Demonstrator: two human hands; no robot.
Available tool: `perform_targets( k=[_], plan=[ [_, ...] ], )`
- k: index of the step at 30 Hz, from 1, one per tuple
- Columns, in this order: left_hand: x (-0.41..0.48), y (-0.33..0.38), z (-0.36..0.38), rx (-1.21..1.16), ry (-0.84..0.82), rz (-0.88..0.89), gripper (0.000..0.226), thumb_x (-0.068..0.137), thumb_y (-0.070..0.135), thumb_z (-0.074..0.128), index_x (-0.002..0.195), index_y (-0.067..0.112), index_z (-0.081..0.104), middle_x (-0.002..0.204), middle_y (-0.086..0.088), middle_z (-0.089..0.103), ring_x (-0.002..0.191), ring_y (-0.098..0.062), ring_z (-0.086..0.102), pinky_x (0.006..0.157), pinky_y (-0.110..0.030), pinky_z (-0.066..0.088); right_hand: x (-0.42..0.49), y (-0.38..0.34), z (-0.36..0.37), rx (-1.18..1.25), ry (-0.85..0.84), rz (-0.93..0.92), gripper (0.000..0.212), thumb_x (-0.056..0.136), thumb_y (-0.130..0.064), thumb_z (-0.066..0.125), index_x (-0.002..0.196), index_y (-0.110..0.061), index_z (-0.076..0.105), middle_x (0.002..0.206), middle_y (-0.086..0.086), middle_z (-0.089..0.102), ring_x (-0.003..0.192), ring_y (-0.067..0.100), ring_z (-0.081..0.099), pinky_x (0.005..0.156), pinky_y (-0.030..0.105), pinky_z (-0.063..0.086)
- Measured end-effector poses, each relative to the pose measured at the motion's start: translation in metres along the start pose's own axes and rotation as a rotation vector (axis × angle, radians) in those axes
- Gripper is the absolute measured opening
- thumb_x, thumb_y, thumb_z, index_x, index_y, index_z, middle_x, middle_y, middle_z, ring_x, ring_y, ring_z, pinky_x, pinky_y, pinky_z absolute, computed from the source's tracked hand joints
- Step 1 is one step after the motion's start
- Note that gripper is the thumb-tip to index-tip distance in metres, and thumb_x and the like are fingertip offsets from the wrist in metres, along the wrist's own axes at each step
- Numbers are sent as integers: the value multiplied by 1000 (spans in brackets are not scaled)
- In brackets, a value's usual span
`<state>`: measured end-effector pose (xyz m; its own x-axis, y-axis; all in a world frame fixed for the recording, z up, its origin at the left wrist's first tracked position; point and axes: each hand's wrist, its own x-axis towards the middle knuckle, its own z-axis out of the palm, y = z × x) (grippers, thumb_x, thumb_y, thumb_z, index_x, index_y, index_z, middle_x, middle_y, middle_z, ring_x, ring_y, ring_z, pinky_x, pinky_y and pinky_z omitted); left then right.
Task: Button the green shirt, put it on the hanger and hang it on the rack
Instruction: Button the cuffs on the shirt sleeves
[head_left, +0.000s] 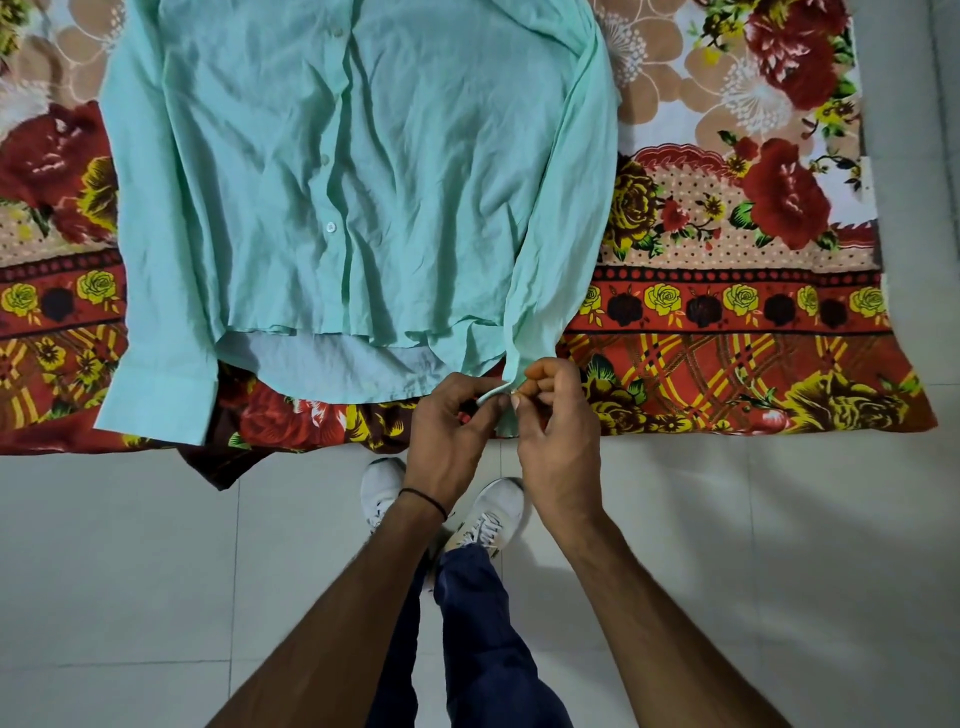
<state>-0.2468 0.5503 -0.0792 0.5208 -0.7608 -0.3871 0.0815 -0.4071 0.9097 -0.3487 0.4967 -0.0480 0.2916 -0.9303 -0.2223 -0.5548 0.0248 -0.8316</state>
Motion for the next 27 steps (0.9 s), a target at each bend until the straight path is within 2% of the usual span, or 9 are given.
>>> perform_targets(
  k=[5,8,10,12,14,16,19,22,27],
  plan=[
    [0,-2,-3,-35,-14,-51,18,84,24,71,100,30,77,90,8,70,90,-22,68,78,-56,58,2,-1,0,-53,-20,-19,23,92,-4,64,110,-14,53,94,-5,60,89,11,61,79,32,54],
    [0,2,-5,-30,-56,-58,21,86,27,66,103,24,76,94,1,74,91,-27,69,82,-55,58,3,-1,0,-66,-19,-24,25,91,-3,64,111,-14,53,93,-6,60,88,11,62,78,30,54],
    [0,7,-6,-52,-75,-62,25,90,22,56,103,12,75,90,-9,74,89,-26,70,83,-45,59,5,-1,-1,-65,-16,-31,24,91,-3,65,110,-13,54,93,-5,62,88,12,64,78,29,55],
    [0,12,-7,-91,-79,-78,24,94,8,50,100,5,73,88,-21,71,81,-23,67,77,-35,59,7,0,-3,-44,-17,-27,24,90,-3,66,110,-12,55,93,-3,64,89,11,65,77,25,55],
    [1,12,-6,-111,-92,-102,15,94,5,55,97,7,70,87,-20,70,80,-28,68,79,-46,60,8,0,-3,-12,-30,-17,25,90,-2,67,110,-11,56,93,-1,66,89,9,66,75,16,54],
    [4,9,-6,-84,-95,-101,5,92,10,63,95,9,67,86,-16,71,82,-35,69,79,-58,58,9,1,-3,14,-38,-2,23,91,-4,67,110,-12,57,93,-1,68,89,6,66,74,13,53],
    [8,9,-5,-40,-72,-94,3,91,12,68,92,10,67,81,-11,71,77,-29,70,74,-56,58,7,3,-3,98,-23,20,11,98,-13,60,108,-12,57,91,-3,70,85,7,68,69,22,56],
    [10,9,-6,10,-78,-74,4,90,17,69,89,14,67,81,-5,73,78,-24,71,74,-50,60,6,3,-3,163,-44,74,19,96,-21,65,112,-15,55,96,-2,70,87,9,69,71,26,58],
    [10,7,-7,-26,-110,-104,3,90,9,69,87,8,68,75,-3,70,70,-15,66,67,-31,54,7,11,2,161,-11,117,19,94,-8,64,109,-14,54,92,-1,66,88,13,67,77,42,59]
  ],
)
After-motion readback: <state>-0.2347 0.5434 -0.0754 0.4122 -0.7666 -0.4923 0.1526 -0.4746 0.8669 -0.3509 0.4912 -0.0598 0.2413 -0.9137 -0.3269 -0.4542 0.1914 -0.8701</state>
